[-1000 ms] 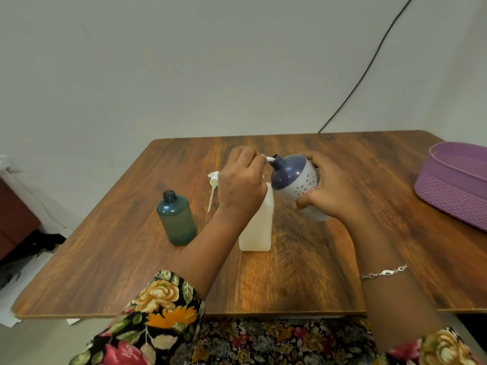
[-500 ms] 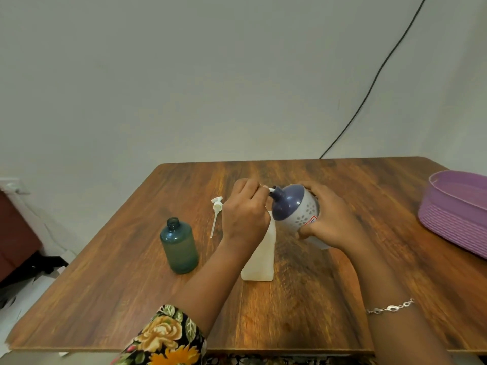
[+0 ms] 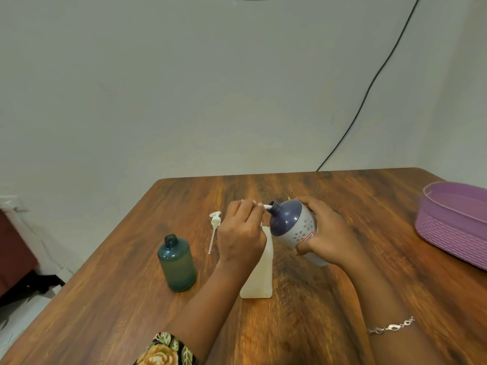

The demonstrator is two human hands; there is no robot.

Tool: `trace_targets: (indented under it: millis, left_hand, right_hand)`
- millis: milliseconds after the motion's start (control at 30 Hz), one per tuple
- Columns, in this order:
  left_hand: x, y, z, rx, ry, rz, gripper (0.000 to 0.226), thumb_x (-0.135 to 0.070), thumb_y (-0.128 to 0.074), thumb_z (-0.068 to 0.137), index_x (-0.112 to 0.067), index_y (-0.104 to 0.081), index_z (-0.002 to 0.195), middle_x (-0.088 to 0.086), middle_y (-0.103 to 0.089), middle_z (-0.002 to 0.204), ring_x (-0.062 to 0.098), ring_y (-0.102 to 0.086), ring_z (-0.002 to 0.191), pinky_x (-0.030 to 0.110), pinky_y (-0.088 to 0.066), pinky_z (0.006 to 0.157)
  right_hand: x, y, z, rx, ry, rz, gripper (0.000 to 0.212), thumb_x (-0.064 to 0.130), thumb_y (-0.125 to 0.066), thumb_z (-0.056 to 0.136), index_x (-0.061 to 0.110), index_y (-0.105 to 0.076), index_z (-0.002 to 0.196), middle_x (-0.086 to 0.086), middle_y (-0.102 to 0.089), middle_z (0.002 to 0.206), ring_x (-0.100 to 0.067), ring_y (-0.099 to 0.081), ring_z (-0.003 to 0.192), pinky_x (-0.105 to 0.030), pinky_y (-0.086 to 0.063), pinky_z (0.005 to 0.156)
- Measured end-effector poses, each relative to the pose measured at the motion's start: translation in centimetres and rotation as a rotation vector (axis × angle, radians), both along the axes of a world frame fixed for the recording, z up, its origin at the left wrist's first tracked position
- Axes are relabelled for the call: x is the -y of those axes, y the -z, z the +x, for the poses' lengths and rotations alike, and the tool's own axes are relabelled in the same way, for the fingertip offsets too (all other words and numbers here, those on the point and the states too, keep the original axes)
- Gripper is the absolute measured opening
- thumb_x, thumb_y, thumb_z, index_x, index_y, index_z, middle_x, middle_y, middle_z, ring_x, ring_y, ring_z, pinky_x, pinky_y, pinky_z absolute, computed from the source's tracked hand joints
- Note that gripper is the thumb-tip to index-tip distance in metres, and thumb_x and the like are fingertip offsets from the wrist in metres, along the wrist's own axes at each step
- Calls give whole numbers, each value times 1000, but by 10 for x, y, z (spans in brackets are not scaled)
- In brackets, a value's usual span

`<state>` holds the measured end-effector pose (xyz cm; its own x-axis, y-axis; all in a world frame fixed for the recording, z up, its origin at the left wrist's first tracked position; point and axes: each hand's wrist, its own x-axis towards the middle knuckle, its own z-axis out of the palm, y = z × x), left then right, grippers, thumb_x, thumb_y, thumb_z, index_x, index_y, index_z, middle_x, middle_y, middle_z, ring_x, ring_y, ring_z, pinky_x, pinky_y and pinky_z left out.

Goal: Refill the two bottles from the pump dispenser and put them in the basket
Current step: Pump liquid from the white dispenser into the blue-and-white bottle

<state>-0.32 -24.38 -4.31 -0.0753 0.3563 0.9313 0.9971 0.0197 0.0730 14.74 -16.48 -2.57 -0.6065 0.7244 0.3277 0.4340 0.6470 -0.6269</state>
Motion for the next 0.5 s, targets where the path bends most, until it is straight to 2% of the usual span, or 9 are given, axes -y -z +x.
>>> trace_targets:
  millis: [100, 200, 333, 500]
  left_hand:
    - [-4, 6, -1, 21, -25, -10, 20, -5, -51, 79, -3, -68, 69, 6, -62, 65, 17, -55, 57, 14, -31, 53]
    - [-4, 5, 0, 26, -20, -9, 22, -4, -49, 80, -2, -70, 72, 7, -63, 68, 18, -56, 60, 15, -35, 52]
    - [-2, -4, -4, -30, -15, -20, 10, 4, -62, 71, -1, -69, 73, 8, -64, 70, 20, -57, 62, 16, -35, 52]
    - [-4, 1, -4, -26, -11, -7, 17, 0, -54, 77, -1, -69, 71, 8, -63, 67, 18, -56, 60, 14, -32, 55]
  right_hand:
    - [2, 5, -2, 64, 13, 10, 87, 13, -82, 57, 24, -40, 132, 3, -46, 121, -17, -46, 107, -29, -45, 78]
    - [2, 8, -2, 47, 21, -30, 88, 12, -82, 55, 24, -40, 132, 2, -46, 124, -18, -46, 110, -39, -47, 87]
    - [1, 3, -1, 24, 15, -31, 87, 10, -82, 55, 23, -41, 131, 4, -46, 121, -16, -46, 107, -35, -47, 83]
    - [0, 2, 0, 31, 26, -10, 88, 11, -82, 55, 24, -41, 131, 3, -47, 121, -16, -47, 106, -34, -48, 81]
